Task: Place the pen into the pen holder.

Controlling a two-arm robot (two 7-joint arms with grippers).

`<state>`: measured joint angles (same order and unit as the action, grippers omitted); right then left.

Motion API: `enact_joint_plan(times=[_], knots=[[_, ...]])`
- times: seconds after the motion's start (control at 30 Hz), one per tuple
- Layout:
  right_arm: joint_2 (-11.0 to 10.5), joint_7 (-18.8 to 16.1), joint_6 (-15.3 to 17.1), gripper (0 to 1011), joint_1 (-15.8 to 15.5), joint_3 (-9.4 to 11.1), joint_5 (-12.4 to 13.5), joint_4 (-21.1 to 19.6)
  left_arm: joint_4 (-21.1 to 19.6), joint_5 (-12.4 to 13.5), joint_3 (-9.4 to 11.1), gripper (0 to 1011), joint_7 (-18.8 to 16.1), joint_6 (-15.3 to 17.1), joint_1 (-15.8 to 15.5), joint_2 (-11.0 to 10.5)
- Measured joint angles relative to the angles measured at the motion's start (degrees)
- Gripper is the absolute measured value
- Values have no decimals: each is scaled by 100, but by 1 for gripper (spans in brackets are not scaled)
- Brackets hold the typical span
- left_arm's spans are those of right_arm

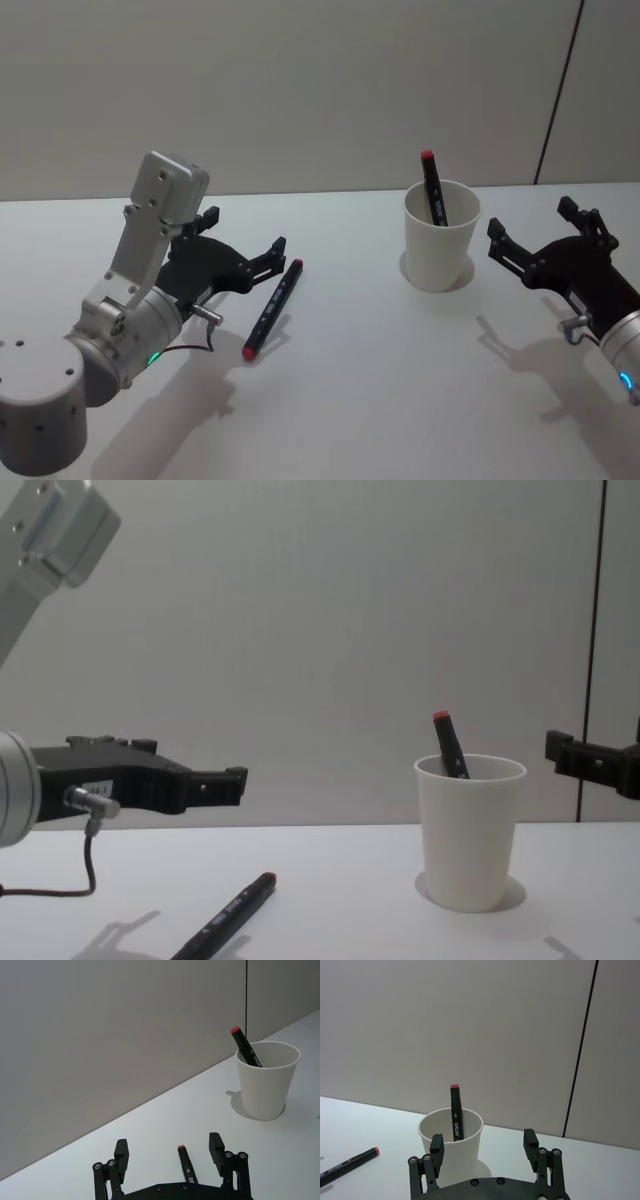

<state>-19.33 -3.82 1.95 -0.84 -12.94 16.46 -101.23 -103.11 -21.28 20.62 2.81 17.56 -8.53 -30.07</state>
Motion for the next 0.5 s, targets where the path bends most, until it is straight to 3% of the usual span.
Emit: enact_joint_plan(times=[0.5], knots=[[0,0,0,1002,0,0,0,0,26,-415,-169,1001,262,1145,-277,20]])
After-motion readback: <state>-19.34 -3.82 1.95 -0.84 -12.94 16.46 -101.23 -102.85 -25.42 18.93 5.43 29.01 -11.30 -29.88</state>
